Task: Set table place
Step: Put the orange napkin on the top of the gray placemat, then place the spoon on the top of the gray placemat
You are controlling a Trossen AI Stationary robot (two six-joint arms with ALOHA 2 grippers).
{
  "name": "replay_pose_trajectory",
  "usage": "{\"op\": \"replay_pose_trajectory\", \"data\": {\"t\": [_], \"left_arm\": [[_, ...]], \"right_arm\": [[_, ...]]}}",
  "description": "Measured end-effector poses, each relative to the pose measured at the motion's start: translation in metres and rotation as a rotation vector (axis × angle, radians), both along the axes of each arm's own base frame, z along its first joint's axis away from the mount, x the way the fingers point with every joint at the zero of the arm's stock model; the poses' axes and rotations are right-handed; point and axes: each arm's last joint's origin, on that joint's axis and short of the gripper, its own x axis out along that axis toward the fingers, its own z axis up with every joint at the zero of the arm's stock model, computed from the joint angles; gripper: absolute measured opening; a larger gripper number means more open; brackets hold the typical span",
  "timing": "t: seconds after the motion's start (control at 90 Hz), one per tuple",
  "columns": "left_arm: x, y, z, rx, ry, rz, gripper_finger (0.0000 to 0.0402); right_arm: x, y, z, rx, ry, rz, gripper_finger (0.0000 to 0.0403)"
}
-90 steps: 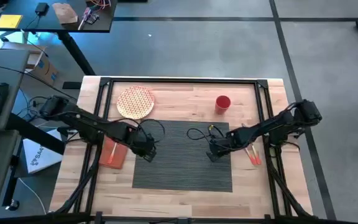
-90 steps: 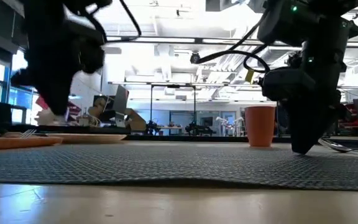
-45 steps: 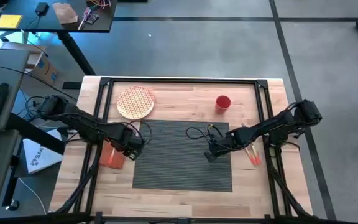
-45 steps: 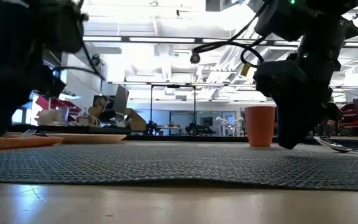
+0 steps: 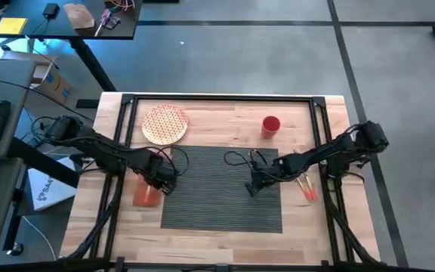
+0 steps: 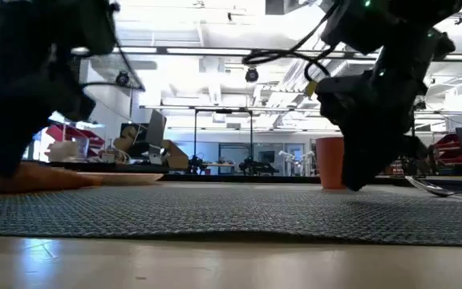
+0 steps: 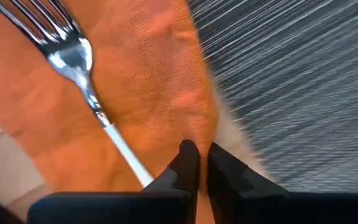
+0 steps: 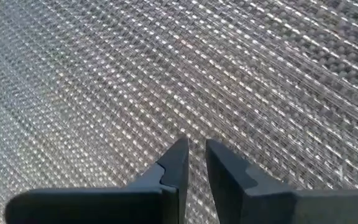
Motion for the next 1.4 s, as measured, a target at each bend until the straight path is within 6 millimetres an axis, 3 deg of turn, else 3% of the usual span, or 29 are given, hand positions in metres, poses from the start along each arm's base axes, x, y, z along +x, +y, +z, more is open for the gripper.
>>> {"op": "replay_pose_trajectory", "data": {"t": [0.144,0.544,0.8,1.056,1.267,1.4], "left_arm": [[0.011,0.000,0.009,0.035,-0.073,0.023,0.0001],[0.035,-0.008,-0.006,-0.015,-0.209,0.132,0.0004],[0.041,-0.007,0.006,-0.026,-0.269,0.090,0.0069],[0.036,-0.006,0.024,-0.080,-0.330,0.074,0.0140],[0.029,-0.006,0.047,-0.110,-0.458,0.014,0.0145],[0.024,-0.004,0.057,-0.079,-0.516,-0.004,0.0142]], "right_arm": [[0.008,-0.003,-0.008,0.035,-0.017,0.011,0.0041],[0.013,-0.003,-0.009,0.058,-0.053,0.014,0.0041],[0.010,-0.003,-0.006,0.044,-0.045,0.049,0.0041],[-0.025,-0.007,0.027,0.101,0.098,0.028,0.0051],[-0.073,-0.018,0.041,0.042,0.436,-0.012,0.0106],[-0.080,-0.023,0.037,-0.006,0.539,0.023,0.0138]]}}
